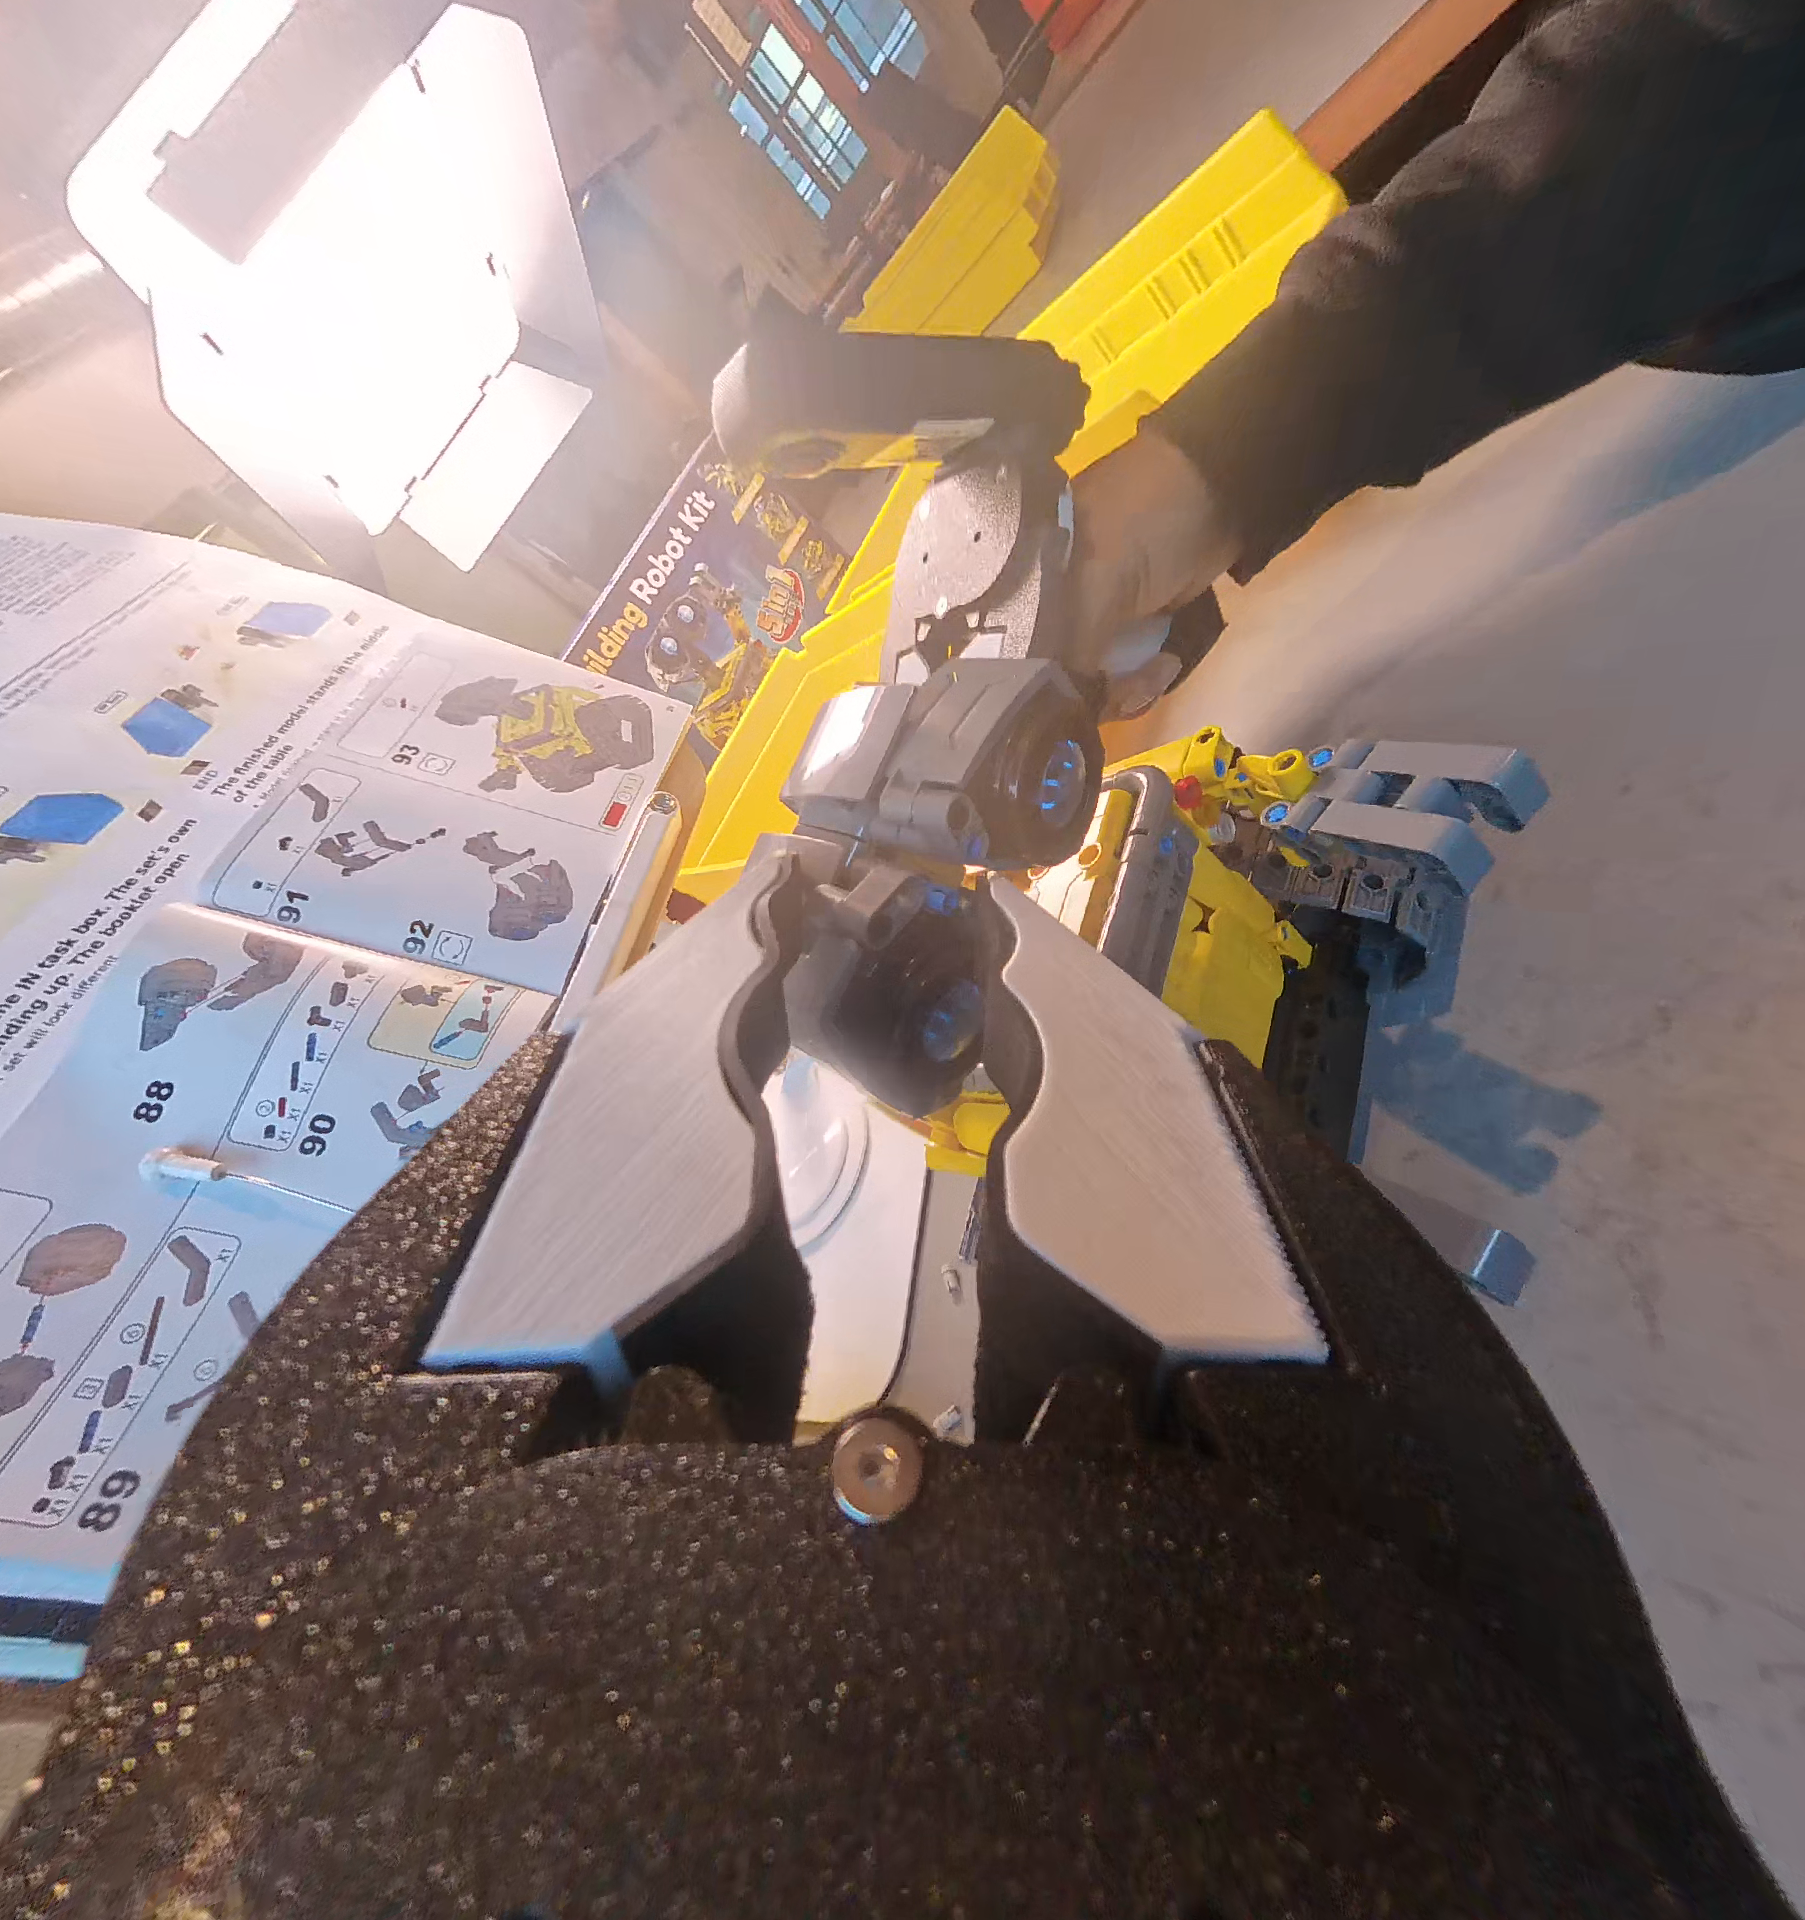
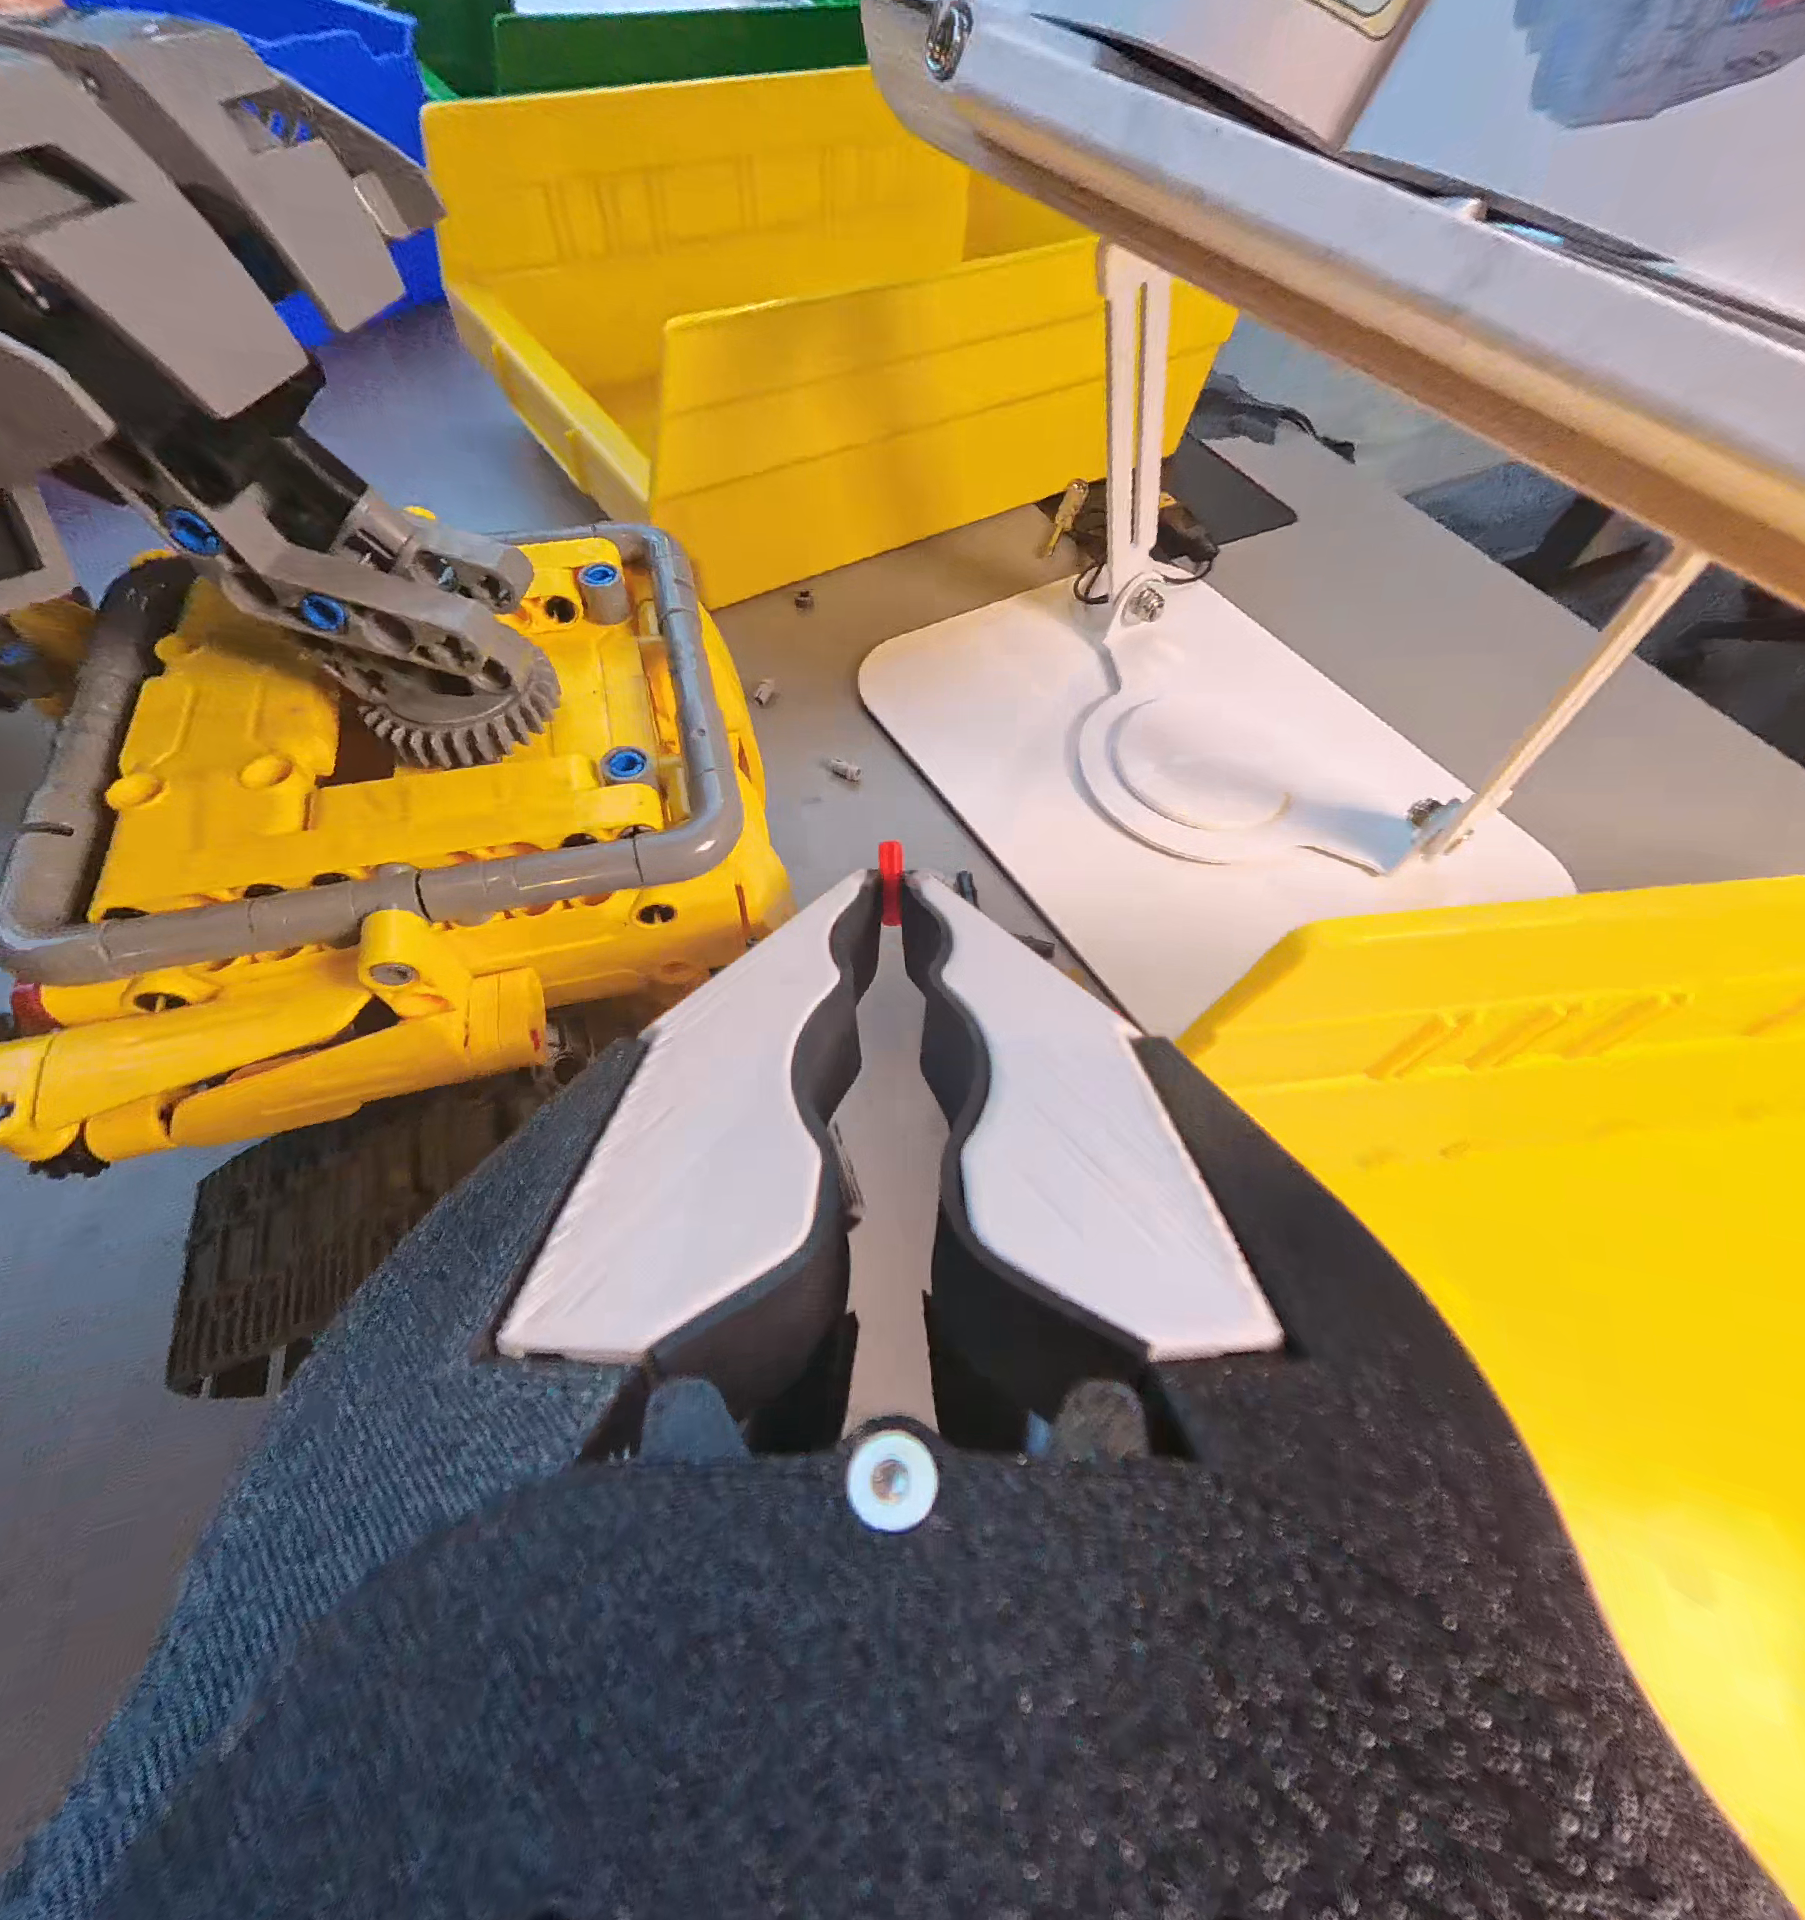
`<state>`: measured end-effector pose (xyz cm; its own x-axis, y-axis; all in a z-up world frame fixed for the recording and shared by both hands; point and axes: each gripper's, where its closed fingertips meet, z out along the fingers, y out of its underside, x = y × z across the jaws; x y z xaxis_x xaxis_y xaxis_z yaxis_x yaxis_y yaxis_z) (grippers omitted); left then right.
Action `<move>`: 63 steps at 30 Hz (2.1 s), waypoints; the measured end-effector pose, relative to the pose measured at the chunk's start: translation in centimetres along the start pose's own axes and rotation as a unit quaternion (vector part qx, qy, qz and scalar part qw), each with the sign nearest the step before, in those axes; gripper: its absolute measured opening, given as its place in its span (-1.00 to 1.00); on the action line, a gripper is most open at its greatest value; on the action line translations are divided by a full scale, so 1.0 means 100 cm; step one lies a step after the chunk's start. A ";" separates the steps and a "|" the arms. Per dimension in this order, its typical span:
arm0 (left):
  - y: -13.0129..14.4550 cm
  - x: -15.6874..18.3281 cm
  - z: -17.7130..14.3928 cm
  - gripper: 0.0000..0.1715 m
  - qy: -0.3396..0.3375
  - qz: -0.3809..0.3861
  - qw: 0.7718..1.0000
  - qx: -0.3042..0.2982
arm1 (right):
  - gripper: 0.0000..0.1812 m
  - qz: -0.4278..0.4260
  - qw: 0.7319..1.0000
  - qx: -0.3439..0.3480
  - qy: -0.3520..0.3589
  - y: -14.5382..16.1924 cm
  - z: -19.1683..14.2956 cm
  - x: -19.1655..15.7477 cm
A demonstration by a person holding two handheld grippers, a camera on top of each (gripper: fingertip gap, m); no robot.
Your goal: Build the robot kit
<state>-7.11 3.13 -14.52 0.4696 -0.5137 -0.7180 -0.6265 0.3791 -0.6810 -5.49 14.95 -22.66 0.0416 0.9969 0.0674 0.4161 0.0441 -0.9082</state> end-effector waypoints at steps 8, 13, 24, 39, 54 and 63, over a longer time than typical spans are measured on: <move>-0.014 0.016 -0.019 -0.64 0.041 0.000 0.999 0.024 | -0.97 0.020 0.997 0.023 -0.071 0.006 -0.027 -0.043; -0.015 0.017 -0.017 -0.64 0.039 0.002 0.999 0.016 | -0.97 0.000 0.998 -0.061 -0.031 0.037 -0.065 -0.041; -0.020 0.021 -0.011 -0.63 0.042 0.006 0.999 0.014 | -0.96 -0.116 0.930 -0.341 -0.070 0.133 -0.133 -0.088; -0.020 0.022 -0.010 -0.63 0.041 0.020 0.999 0.004 | -0.96 -0.181 0.878 -0.435 -0.085 0.142 -0.150 -0.087; -0.020 0.022 -0.009 -0.63 0.041 0.033 0.999 -0.002 | -0.95 -0.291 0.741 -0.587 -0.152 0.150 -0.149 -0.089; -0.019 0.022 -0.010 -0.63 0.043 0.031 0.999 -0.003 | -0.80 -0.155 0.869 -0.434 -0.182 0.143 -0.151 -0.097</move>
<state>-5.49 0.55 -14.65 0.3754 -0.5531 -0.7438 -0.6560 0.4084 -0.6348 13.78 4.92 -30.02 -0.4187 0.9078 -0.0248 0.8909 0.4053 -0.2050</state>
